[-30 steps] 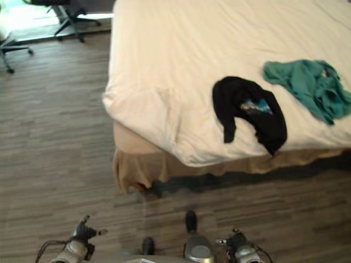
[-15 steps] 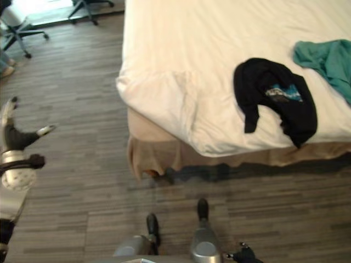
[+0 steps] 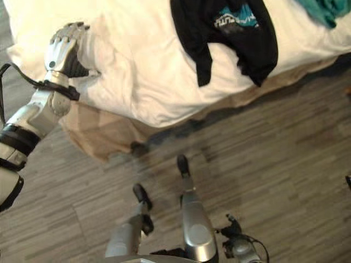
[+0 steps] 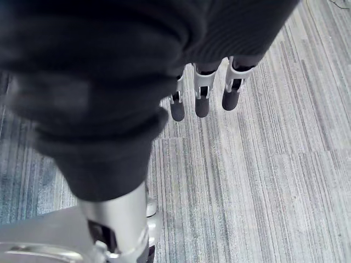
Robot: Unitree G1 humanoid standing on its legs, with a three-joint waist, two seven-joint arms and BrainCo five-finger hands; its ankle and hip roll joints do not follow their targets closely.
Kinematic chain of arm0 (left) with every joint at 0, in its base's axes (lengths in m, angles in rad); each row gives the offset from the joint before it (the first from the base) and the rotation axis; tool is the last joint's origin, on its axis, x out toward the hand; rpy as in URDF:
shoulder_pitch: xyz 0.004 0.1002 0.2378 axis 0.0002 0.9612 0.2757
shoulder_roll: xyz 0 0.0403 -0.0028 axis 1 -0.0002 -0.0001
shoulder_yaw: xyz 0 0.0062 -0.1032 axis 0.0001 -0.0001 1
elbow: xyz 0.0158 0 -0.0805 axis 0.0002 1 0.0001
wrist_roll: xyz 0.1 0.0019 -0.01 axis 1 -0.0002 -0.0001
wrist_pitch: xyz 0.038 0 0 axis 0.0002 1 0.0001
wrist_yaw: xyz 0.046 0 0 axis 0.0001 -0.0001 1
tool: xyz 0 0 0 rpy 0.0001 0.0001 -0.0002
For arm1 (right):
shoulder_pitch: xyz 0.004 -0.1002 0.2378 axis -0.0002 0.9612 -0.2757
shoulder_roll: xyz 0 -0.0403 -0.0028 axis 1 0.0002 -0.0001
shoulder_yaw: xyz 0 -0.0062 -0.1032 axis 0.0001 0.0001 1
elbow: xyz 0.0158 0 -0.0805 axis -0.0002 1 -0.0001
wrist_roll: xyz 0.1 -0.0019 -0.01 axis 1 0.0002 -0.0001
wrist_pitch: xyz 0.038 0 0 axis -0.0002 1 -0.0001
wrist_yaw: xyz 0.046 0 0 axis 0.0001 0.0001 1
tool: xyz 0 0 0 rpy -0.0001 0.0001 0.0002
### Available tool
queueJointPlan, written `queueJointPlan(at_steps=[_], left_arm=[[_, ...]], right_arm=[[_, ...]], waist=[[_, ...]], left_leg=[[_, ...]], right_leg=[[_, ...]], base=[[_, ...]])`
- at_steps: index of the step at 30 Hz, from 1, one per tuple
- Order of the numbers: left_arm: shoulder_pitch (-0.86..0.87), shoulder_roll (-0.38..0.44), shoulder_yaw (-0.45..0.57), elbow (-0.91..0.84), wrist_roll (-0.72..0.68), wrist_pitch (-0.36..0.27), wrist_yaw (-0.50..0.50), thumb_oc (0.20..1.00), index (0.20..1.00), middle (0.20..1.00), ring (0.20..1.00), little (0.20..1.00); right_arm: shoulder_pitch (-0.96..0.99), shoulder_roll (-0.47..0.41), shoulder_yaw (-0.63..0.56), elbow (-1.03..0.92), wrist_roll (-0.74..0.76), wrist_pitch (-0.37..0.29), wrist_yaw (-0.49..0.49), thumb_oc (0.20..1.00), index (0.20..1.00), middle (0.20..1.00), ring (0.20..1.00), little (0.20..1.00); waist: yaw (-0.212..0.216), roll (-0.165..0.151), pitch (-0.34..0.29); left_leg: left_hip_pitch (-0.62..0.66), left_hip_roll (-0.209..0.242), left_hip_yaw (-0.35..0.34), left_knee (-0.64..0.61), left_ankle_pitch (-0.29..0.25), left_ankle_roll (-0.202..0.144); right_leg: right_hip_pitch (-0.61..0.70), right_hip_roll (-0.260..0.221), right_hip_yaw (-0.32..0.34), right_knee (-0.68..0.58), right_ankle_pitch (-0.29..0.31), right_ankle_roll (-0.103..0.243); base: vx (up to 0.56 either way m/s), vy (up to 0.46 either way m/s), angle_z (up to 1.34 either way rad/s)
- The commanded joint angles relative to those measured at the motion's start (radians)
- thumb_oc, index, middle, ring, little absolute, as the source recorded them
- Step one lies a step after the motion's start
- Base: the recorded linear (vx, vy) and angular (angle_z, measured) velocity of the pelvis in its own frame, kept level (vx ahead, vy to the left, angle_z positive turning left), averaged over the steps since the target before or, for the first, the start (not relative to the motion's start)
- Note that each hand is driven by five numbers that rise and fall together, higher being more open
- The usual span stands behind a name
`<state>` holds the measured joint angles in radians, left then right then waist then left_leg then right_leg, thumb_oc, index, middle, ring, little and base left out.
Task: Tidy up the quilt and then pick up the clothes from the bed and put them into the laundry hamper.
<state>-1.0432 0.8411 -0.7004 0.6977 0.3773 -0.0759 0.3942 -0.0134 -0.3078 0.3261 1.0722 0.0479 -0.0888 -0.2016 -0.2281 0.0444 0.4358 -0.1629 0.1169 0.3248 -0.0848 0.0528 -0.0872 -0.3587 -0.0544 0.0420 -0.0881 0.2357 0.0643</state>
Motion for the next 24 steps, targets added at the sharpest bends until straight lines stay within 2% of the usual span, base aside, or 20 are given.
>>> queueJointPlan(at_steps=[1,2,3,5,8,9,10,11,13,14,15,16,19,20,21,22,23,24], left_arm=[[-0.131,0.012,-0.083,0.187,0.073,0.036,-0.054,0.366,0.366,0.366,0.366,0.366],[-0.121,-0.02,-0.103,0.249,0.072,0.037,-0.114,0.366,0.366,0.366,0.366,0.366],[-0.112,-0.033,-0.107,0.259,0.058,0.023,-0.152,0.2,0.2,0.2,0.2,0.2],[-0.079,-0.082,-0.145,0.28,0.039,-0.002,-0.262,0.2,0.2,0.2,0.2,0.2],[-0.021,-0.086,-0.152,0.164,0.03,-0.018,-0.317,0.2,0.2,0.2,0.2,0.2],[0.033,-0.077,-0.145,0.095,0.022,-0.03,-0.344,0.2,0.2,0.2,0.2,0.2],[0.175,-0.063,-0.11,0.0,0.018,-0.049,-0.378,0.2,0.2,0.2,0.2,0.2],[0.178,-0.061,-0.107,-0.003,0.019,-0.049,-0.379,0.2,0.2,0.2,0.2,0.2],[0.371,-0.032,-0.035,-0.083,0.012,-0.062,-0.41,0.2,0.2,0.2,0.2,0.2],[0.478,-0.026,0.018,-0.113,0.017,-0.069,-0.419,0.407,0.407,0.407,0.407,0.407],[0.58,-0.025,0.073,-0.128,0.017,-0.07,-0.423,0.931,0.931,0.931,0.931,0.931],[0.68,-0.034,0.135,-0.136,0.014,-0.069,-0.421,1.0,1.0,1.0,1.0,1.0],[0.916,-0.082,0.279,-0.078,0.022,-0.065,-0.401,1.0,1.0,1.0,1.0,1.0],[0.984,-0.123,0.325,0.058,0.055,-0.046,-0.37,1.0,1.0,1.0,1.0,1.0],[0.984,-0.124,0.326,0.06,0.056,-0.047,-0.369,1.0,1.0,1.0,1.0,1.0],[1.006,-0.148,0.355,0.152,0.074,-0.029,-0.348,1.0,1.0,1.0,1.0,1.0],[1.027,-0.172,0.389,0.242,0.076,-0.014,-0.329,1.0,1.0,1.0,1.0,1.0],[1.069,-0.215,0.475,0.388,0.044,0.018,-0.289,1.0,1.0,1.0,1.0,1.0]], right_arm=[[-0.015,-0.019,0.016,0.022,0.031,-0.002,-0.025,1.0,1.0,1.0,1.0,1.0],[-0.021,-0.023,0.017,0.019,0.038,0.004,-0.022,1.0,1.0,1.0,1.0,1.0],[-0.017,-0.025,0.019,0.016,0.044,0.008,-0.016,1.0,1.0,1.0,1.0,1.0],[-0.011,-0.041,0.01,0.0,0.077,0.023,0.015,1.0,1.0,1.0,1.0,1.0],[-0.001,-0.057,-0.005,-0.044,0.093,0.032,0.034,1.0,1.0,1.0,1.0,1.0],[0.008,-0.067,-0.021,-0.076,0.093,0.031,0.04,1.0,1.0,1.0,1.0,1.0],[0.025,-0.081,-0.053,-0.152,0.089,0.035,0.049,1.0,1.0,1.0,1.0,1.0],[0.027,-0.083,-0.052,-0.154,0.089,0.036,0.049,1.0,1.0,1.0,1.0,1.0],[0.056,-0.111,-0.087,-0.236,0.063,0.039,0.064,1.0,1.0,1.0,1.0,1.0],[0.069,-0.128,-0.094,-0.258,0.033,0.037,0.067,1.0,1.0,1.0,1.0,1.0],[0.07,-0.149,-0.102,-0.283,0.0,0.037,0.073,1.0,1.0,1.0,1.0,1.0],[0.064,-0.171,-0.112,-0.316,-0.03,0.038,0.079,1.0,1.0,1.0,1.0,1.0],[0.042,-0.224,-0.134,-0.349,-0.085,0.019,0.076,1.0,1.0,1.0,1.0,1.0],[-0.008,-0.253,-0.129,-0.333,-0.123,0.02,0.065,0.705,0.705,0.705,0.705,0.705],[-0.009,-0.253,-0.128,-0.333,-0.123,0.02,0.065,0.561,0.561,0.561,0.561,0.561],[-0.034,-0.272,-0.121,-0.345,-0.149,0.018,0.061,0.347,0.347,0.347,0.347,0.347],[-0.059,-0.29,-0.11,-0.365,-0.168,0.017,0.058,0.2,0.2,0.2,0.2,0.2],[-0.112,-0.325,-0.105,-0.441,-0.181,0.005,0.038,0.2,0.2,0.2,0.2,0.2]], waist=[[0.0,-0.005,-0.016],[-0.005,-0.005,-0.012],[-0.005,-0.005,-0.012],[-0.007,-0.003,-0.021],[-0.001,0.003,-0.037],[0.003,0.007,-0.049],[0.012,0.009,-0.074],[0.011,0.01,-0.076],[0.024,0.008,-0.107],[0.028,0.007,-0.125],[0.036,0.005,-0.14],[0.047,0.003,-0.155],[0.077,-0.01,-0.19],[0.097,-0.018,-0.206],[0.096,-0.018,-0.207],[0.107,-0.023,-0.214],[0.118,-0.028,-0.221],[0.142,-0.039,-0.23]], left_leg=[[-0.011,0.035,-0.077,0.019,-0.003,-0.034],[-0.003,0.035,-0.075,0.021,-0.006,-0.034],[0.005,0.035,-0.073,0.02,-0.008,-0.034],[0.04,0.033,-0.072,0.011,-0.013,-0.034],[0.066,0.029,-0.076,0.003,-0.017,-0.034],[0.081,0.027,-0.082,0.0,-0.022,-0.034],[0.114,0.023,-0.089,-0.002,-0.038,-0.034],[0.111,0.023,-0.089,-0.002,-0.036,-0.035],[0.145,0.023,-0.097,-0.002,-0.053,-0.034],[0.157,0.022,-0.1,-0.002,-0.058,-0.034],[0.171,0.022,-0.102,-0.002,-0.064,-0.032],[0.184,0.02,-0.104,-0.002,-0.069,-0.031],[0.213,0.019,-0.113,-0.002,-0.079,-0.026],[0.23,0.018,-0.118,-0.002,-0.086,-0.024],[0.227,0.018,-0.118,-0.002,-0.082,-0.024],[0.232,0.018,-0.123,-0.002,-0.083,-0.024],[0.234,0.018,-0.126,-0.002,-0.084,-0.024],[0.239,0.018,-0.135,-0.002,-0.085,-0.027]], right_leg=[[-0.016,-0.076,-0.029,0.144,-0.21,0.114],[-0.01,-0.075,-0.031,0.148,-0.215,0.114],[-0.003,-0.075,-0.031,0.148,-0.217,0.114],[0.029,-0.073,-0.034,0.14,-0.222,0.111],[0.062,-0.073,-0.04,0.129,-0.224,0.108],[0.086,-0.075,-0.046,0.122,-0.226,0.108],[0.131,-0.076,-0.055,0.109,-0.234,0.109],[0.129,-0.076,-0.055,0.106,-0.23,0.108],[0.174,-0.08,-0.061,0.092,-0.237,0.108],[0.193,-0.081,-0.063,0.081,-0.234,0.107],[0.212,-0.083,-0.066,0.073,-0.235,0.105],[0.231,-0.084,-0.068,0.067,-0.236,0.105],[0.277,-0.09,-0.078,0.051,-0.238,0.102],[0.304,-0.095,-0.089,0.046,-0.243,0.102],[0.302,-0.095,-0.089,0.045,-0.24,0.101],[0.313,-0.096,-0.095,0.043,-0.242,0.101],[0.32,-0.097,-0.1,0.041,-0.243,0.1],[0.334,-0.1,-0.112,0.04,-0.247,0.1]], base=[[-0.01,-0.004,-0.04],[0.0,0.0,0.0],[0.0,0.0,0.0],[0.0,0.0,0.0],[0.03,0.001,0.02],[0.15,0.033,0.07],[0.11,0.026,0.08],[0.12,0.037,0.11],[0.12,0.039,0.15],[0.15,0.055,0.16],[0.13,0.054,0.1],[0.13,0.062,0.03],[0.09,0.067,0.08],[0.06,0.06,0.14],[0.05,0.052,0.19],[0.01,0.029,0.13],[0.03,0.073,0.16],[0.02,0.069,0.19]])
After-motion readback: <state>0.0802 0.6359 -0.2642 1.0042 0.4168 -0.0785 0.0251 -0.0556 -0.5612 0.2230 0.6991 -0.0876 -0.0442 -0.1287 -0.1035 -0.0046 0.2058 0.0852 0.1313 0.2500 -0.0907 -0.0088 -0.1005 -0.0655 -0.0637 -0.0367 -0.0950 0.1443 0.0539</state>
